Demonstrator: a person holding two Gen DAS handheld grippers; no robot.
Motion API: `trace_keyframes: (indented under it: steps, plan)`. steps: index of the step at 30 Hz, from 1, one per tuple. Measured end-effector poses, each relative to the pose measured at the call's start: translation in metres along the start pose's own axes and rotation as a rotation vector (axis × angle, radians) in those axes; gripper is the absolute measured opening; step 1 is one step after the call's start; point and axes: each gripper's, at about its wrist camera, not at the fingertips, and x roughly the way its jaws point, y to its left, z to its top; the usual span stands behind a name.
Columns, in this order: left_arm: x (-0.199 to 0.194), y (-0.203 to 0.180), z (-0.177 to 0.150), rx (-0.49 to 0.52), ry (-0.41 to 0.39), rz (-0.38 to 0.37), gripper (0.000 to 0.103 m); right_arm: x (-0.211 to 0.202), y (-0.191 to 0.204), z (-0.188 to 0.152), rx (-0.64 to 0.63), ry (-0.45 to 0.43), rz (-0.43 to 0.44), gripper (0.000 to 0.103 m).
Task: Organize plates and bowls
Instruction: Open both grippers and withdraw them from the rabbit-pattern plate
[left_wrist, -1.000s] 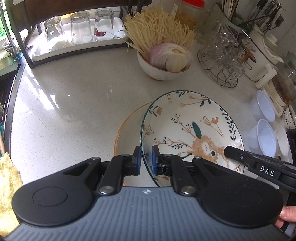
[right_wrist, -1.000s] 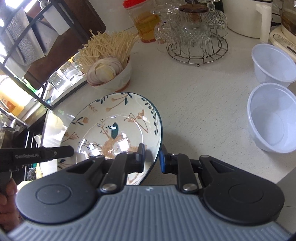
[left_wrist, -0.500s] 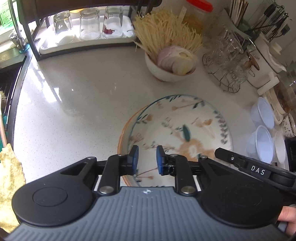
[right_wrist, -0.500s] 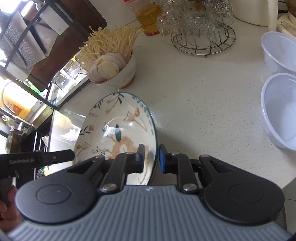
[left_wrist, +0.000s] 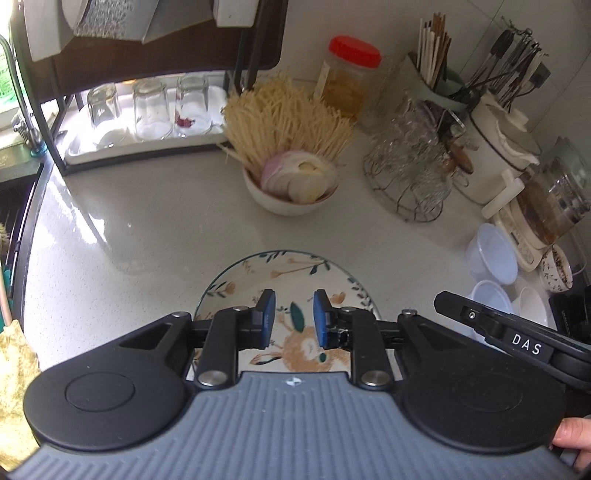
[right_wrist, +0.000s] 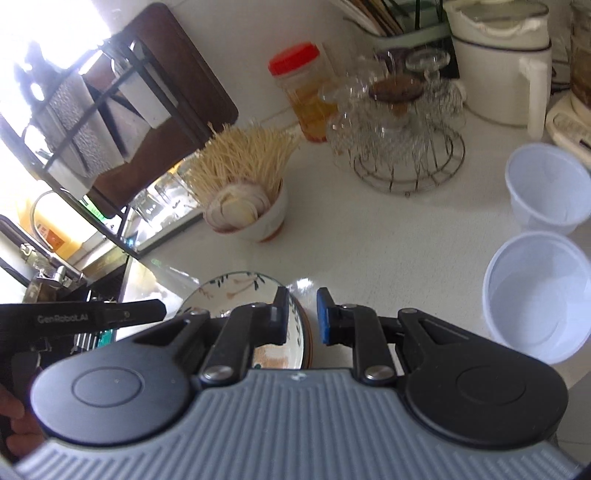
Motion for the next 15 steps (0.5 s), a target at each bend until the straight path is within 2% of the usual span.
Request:
trace_keyframes:
  steps: [8,15]
  plan:
    - [-0.033,-0.028,-0.001,0.062,-0.097,0.003,0.026,-0.041,0.004,0.013,-0.056,-0.112,0.007,0.020]
    - [-0.056,-0.037,-0.006,0.078,-0.132,-0.024,0.026,-0.070,0.018,0.012,-0.102,-0.177,0.000,0.020]
